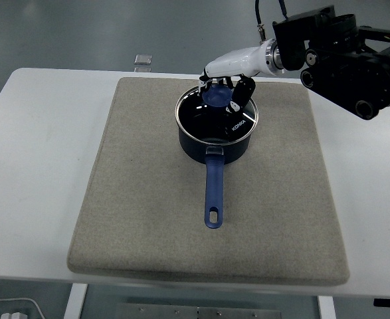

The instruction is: Lift the pot lid and place it to the right of the pot.

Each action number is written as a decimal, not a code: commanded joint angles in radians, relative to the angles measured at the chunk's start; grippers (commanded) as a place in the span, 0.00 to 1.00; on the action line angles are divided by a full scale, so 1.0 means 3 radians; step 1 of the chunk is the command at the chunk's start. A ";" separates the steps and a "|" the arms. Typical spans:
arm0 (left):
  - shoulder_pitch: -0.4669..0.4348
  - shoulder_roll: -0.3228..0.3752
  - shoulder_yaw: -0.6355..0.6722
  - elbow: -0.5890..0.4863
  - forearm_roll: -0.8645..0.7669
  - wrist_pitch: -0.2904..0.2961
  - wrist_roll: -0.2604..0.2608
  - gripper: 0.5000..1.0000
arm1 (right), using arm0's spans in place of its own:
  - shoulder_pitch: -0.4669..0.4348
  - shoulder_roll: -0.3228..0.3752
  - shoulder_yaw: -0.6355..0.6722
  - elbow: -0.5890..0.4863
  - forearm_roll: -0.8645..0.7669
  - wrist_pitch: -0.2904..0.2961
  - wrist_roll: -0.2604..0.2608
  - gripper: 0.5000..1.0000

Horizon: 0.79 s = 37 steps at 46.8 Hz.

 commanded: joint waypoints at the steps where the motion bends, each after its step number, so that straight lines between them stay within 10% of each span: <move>1: -0.0001 0.0000 0.0000 0.0000 0.0003 0.0000 0.0000 1.00 | 0.0010 -0.0002 0.0005 0.0000 0.0027 0.0048 0.0000 0.00; 37: 0.0004 0.0000 0.0000 0.0000 0.0003 0.0000 0.0000 1.00 | 0.0194 -0.0293 -0.0016 -0.0015 0.0170 0.0160 0.0046 0.00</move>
